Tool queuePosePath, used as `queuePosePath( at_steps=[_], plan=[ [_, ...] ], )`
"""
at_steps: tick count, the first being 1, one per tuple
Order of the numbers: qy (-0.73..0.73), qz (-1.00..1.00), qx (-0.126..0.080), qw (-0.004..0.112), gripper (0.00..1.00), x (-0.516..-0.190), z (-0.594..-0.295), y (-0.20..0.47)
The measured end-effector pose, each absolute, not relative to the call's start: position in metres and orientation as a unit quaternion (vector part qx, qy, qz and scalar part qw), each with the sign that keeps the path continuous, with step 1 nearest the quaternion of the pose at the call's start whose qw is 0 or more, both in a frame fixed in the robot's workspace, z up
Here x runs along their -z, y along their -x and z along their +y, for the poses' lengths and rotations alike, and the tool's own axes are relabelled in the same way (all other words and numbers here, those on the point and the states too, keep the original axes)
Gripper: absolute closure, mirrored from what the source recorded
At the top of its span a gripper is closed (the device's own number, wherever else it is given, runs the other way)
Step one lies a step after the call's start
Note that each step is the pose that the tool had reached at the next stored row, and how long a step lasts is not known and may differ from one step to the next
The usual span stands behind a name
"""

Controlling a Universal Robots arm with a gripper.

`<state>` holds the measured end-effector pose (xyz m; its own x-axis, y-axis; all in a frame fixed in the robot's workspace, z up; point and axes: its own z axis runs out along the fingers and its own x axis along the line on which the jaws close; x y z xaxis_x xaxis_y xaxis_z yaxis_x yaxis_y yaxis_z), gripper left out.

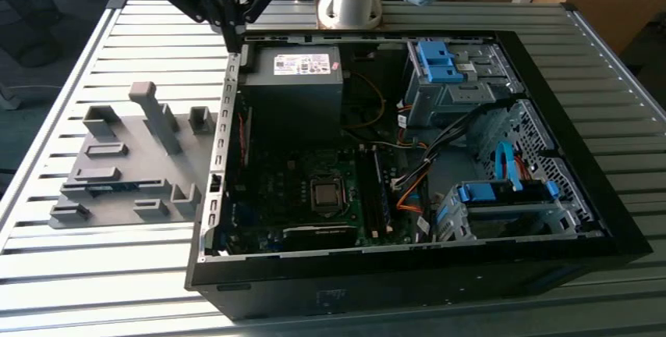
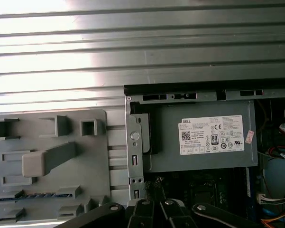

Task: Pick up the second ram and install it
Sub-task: 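Reach for the second ram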

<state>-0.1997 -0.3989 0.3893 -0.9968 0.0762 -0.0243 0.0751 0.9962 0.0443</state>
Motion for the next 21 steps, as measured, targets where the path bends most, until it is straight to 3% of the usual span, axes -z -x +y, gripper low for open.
queuePosePath(
  at_steps=[21],
  plan=[
    [-0.038, 0.999, -0.022, 0.013, 0.89, -0.3882, -0.3989, 0.2058]
  ],
)
